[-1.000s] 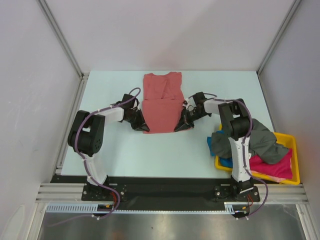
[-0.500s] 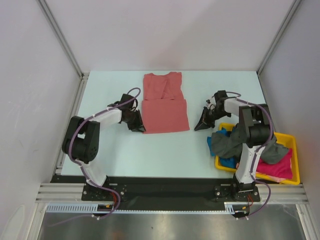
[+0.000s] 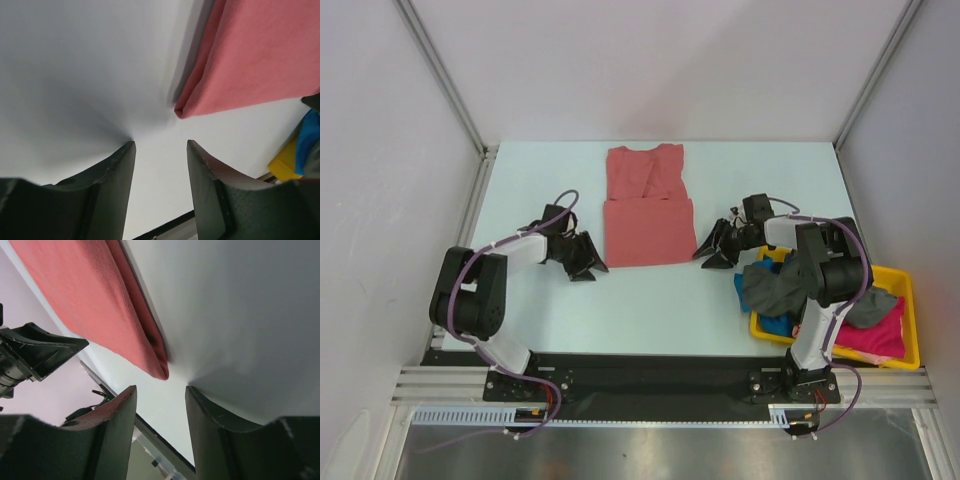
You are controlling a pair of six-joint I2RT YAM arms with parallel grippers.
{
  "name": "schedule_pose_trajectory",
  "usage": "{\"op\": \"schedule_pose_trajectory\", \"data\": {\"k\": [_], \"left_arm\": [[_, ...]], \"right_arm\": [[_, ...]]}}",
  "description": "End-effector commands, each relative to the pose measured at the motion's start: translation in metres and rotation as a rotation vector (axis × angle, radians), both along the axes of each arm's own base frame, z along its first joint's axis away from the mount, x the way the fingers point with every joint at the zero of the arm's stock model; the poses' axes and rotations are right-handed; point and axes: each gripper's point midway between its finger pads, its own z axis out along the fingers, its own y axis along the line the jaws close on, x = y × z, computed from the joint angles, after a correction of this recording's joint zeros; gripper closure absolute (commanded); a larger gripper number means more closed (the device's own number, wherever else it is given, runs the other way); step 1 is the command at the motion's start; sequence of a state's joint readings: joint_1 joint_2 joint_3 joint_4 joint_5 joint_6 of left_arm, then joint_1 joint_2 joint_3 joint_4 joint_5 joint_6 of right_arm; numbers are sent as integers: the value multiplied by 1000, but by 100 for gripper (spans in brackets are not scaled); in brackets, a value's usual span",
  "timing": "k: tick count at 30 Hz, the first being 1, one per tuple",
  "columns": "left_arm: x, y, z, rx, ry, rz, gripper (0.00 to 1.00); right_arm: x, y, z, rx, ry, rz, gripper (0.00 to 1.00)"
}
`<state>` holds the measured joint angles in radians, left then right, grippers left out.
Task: Fold and stack the t-shirts
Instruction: Fold the tshirt
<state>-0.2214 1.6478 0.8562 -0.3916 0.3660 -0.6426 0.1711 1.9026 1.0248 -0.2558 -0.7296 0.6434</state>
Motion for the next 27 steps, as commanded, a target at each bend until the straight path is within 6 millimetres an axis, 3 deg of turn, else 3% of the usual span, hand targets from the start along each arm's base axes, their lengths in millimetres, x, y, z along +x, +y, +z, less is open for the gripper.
{"op": "schedule_pose_trajectory", "data": {"k": [1, 6, 13, 23, 27], "left_arm": [[11, -4, -13, -52, -3, 72, 47], [18, -8, -17, -93, 2, 183, 51], [13, -3, -37, -64, 99, 294, 55], [7, 11, -46, 26, 151, 343, 61], [8, 12, -51, 34, 158, 347, 69]], "right_arm": [[11, 3, -8, 10, -10, -60, 52], [9, 8, -9, 17, -25, -72, 55], [10, 13, -10, 23, -22, -67, 56], [8, 6, -21, -25, 5, -93, 57], [9, 4, -25, -32, 16, -104, 56]]}}
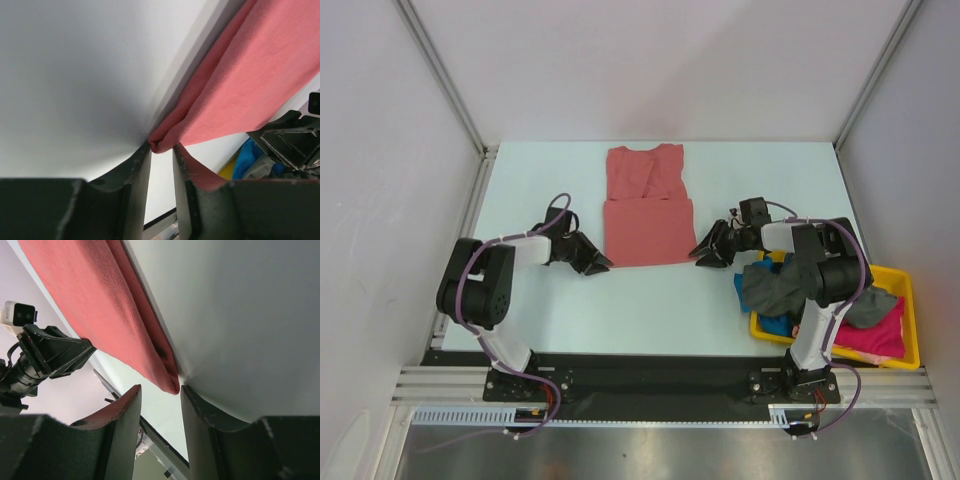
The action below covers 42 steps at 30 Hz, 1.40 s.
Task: Fold and stack the t-shirts
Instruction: Fold the tshirt
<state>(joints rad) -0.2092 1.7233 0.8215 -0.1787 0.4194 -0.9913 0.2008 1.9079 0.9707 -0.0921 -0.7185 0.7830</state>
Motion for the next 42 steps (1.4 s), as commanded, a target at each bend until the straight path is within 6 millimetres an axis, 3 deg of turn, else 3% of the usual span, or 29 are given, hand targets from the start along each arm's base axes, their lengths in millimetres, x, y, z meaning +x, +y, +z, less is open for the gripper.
{"op": "schedule_pose_trajectory", "data": {"k": [1, 13, 16, 18, 20, 23, 25, 29, 32, 33, 35, 36, 37, 39, 42], "left_arm": [[-22, 33, -46, 201, 121, 50, 71], [-7, 37, -49, 246, 96, 40, 79], [-2, 40, -49, 264, 83, 35, 87], [-1, 40, -50, 260, 83, 32, 100], [2, 41, -48, 268, 71, 19, 100], [-3, 43, -42, 280, 62, 9, 100], [-7, 45, -30, 287, 30, -1, 100], [-44, 51, -23, 322, 15, -45, 100], [-75, 57, -19, 350, 3, -76, 100], [-82, 58, -17, 347, -5, -78, 100], [-104, 61, -14, 340, -20, -80, 100], [-115, 63, -14, 344, -6, -85, 100], [-125, 65, -10, 342, -28, -83, 100], [-143, 66, -10, 353, -18, -102, 100], [-159, 52, 1, 319, -60, -131, 99]], "right_arm": [[3, -11, -22, -74, 23, -45, 57], [11, -9, -31, -54, 53, -82, 62], [15, -9, -32, -56, 51, -93, 73], [19, -8, -31, -62, 42, -89, 86], [27, -10, -27, -90, 3, -73, 100], [24, -11, -23, -126, -32, -27, 100], [15, -11, -23, -153, -29, -4, 100], [-14, -4, -8, -177, -65, 61, 100], [-50, -5, -13, -225, -45, 91, 100], [-57, -6, -1, -225, -76, 90, 100], [-84, -8, -7, -246, -51, 102, 100], [-91, -7, 1, -244, -73, 103, 100], [-109, -10, -6, -253, -47, 112, 100], [-130, -1, -4, -243, -33, 122, 100], [-166, 4, 3, -223, -44, 123, 100]]}}
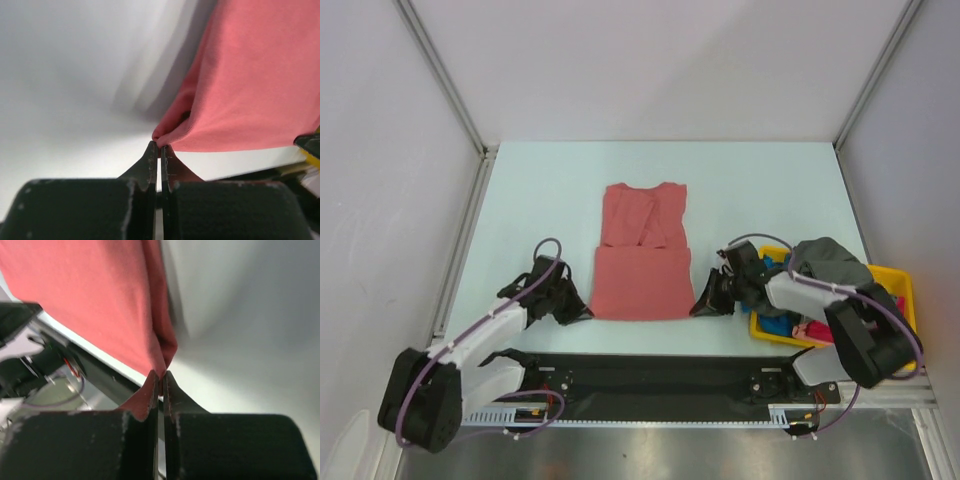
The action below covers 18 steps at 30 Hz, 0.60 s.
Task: Fold and stack the t-shirts
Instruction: Fold the tshirt
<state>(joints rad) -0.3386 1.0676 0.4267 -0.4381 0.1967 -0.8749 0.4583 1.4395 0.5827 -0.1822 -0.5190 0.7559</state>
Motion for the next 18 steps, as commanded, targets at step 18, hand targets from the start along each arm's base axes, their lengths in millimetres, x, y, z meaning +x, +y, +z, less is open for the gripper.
{"op": "schedule_pose_trajectory", "data": {"k": [18], "left_arm": [[29, -7, 104, 121, -162, -61, 100]], "right_arm": [[3, -19, 76, -78, -167, -81, 100]]}}
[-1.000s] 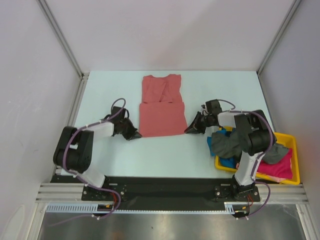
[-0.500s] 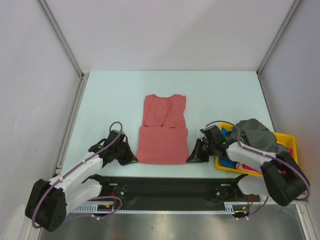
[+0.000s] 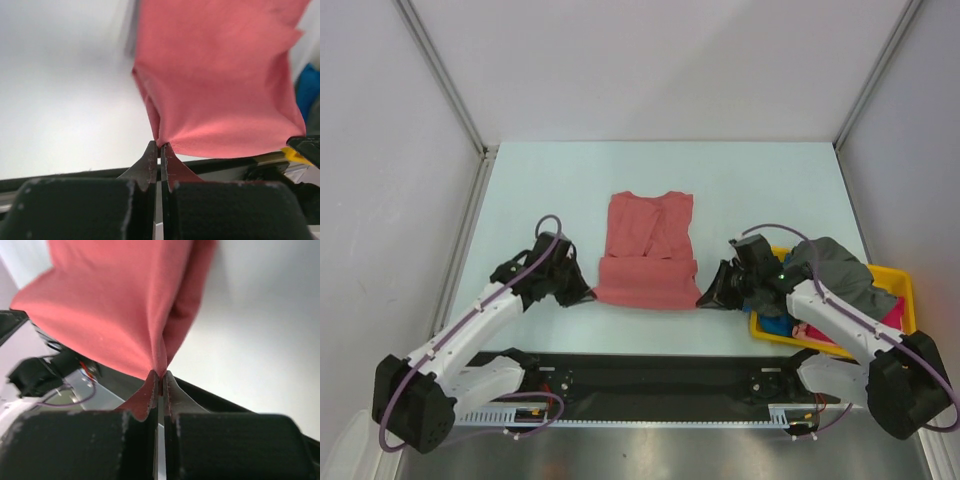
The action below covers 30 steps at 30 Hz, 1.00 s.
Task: Fold and stack the t-shirts
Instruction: Fold the tshirt
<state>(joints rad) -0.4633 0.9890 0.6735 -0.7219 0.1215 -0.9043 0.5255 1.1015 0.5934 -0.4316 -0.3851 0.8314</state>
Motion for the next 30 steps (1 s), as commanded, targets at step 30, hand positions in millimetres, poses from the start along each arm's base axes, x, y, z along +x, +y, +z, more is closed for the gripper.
{"op": "schedule_pose_trajectory", "data": {"k": [30], "left_arm": [[243, 0, 74, -1, -180, -17, 100]], "right_arm": [[246, 1, 71, 50, -155, -56, 100]]}}
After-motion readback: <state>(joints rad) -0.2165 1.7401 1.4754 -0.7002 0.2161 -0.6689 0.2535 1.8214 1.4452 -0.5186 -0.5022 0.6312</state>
